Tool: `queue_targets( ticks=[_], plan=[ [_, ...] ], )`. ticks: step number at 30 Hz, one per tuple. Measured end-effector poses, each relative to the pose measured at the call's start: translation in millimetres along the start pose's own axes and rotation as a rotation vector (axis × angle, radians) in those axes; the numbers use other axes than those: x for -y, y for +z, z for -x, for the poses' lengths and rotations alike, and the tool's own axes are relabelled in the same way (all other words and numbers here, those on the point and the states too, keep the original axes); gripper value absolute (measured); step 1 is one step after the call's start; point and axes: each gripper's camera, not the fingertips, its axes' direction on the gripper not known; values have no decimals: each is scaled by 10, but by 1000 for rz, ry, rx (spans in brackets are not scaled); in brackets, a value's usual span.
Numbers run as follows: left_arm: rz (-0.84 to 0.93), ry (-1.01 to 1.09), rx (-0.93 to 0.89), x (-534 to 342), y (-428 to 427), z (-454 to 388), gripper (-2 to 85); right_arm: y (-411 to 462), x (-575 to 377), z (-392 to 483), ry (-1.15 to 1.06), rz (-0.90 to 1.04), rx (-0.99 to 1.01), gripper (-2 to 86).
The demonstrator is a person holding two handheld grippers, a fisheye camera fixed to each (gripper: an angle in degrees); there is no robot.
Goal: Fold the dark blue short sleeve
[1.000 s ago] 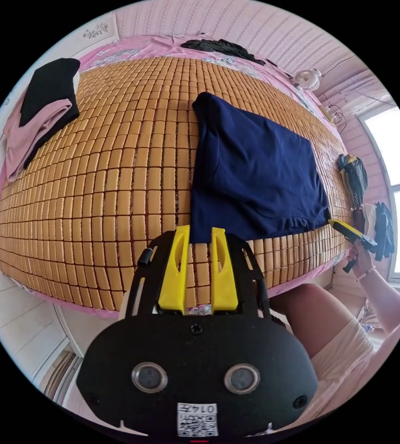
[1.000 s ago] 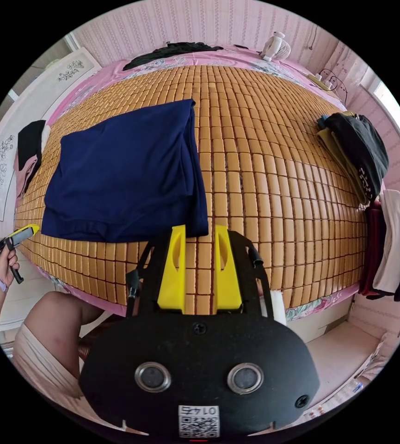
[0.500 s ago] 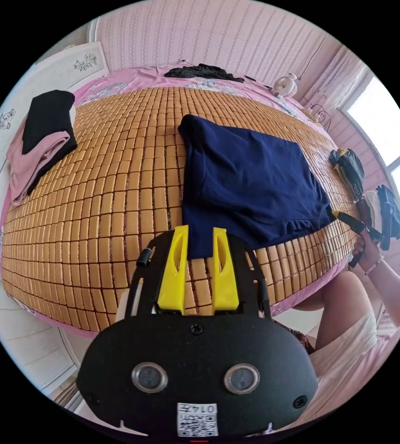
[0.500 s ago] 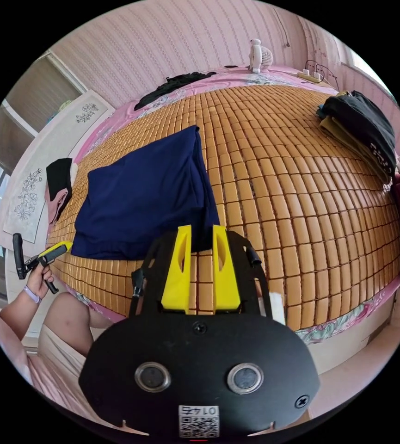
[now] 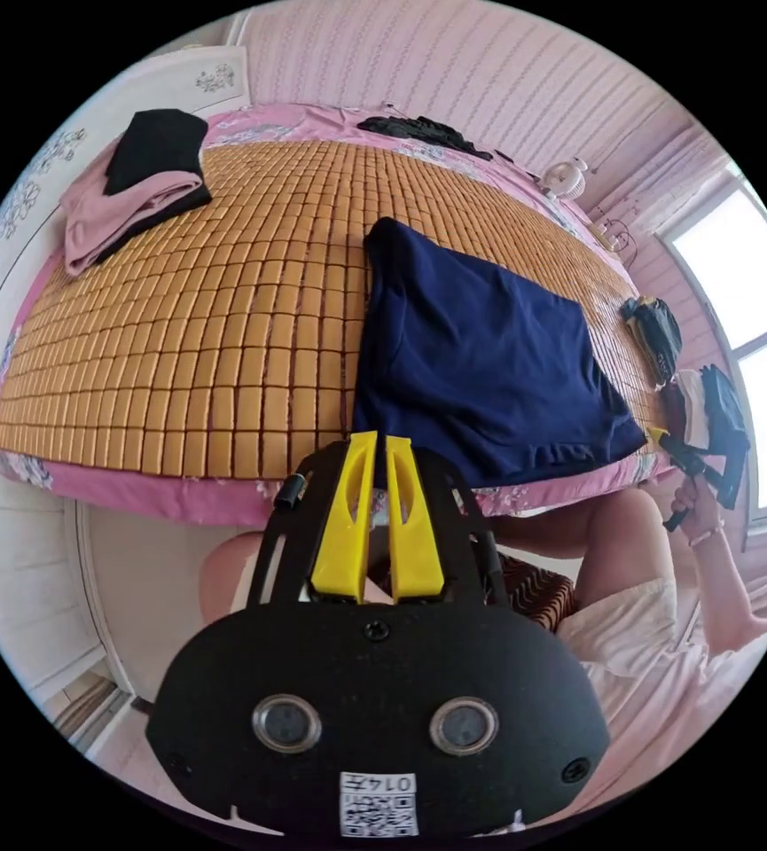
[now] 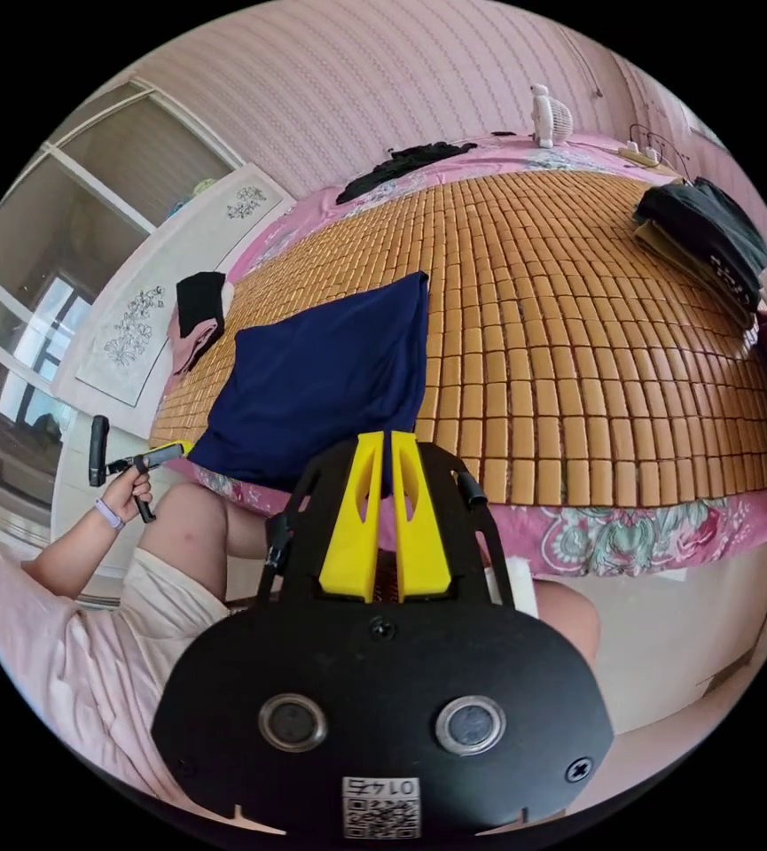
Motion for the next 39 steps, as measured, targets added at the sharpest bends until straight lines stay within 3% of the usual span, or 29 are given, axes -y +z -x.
queue_targets(
  ticks=[5,10,14,18,20,26,34,39],
  plan=[
    [-158,23,11,-698,-638,-85,15,-288,-464,475,-110,-56,-247,5],
    [-322,147,-11,-1154,-1057,-483,24,-397,-900,1012,-86,-288,-590,-5],
    [-577,279,-96,-1467,-1379,-1020,42,-231,-964,1262,-120,-264,-647,-9],
    [-536,404,-90,-1476,-1315,-1495,62,-127,-953,1522,-142,-251,-646,-9],
    [-462,461,-3,-1436,-1102,-1763,62,-61,-948,1612,-159,-225,-602,-9],
    [-417,495,-8,-1317,-703,-2126,56,199,-754,2090,-310,-161,-575,-10],
    [-360,556,-88,-986,-29,-2457,30,1155,91,2881,-586,47,-441,-10],
    [-241,659,-26,-814,217,-2587,-3,1782,997,3235,-650,156,-450,-10]
  ],
)
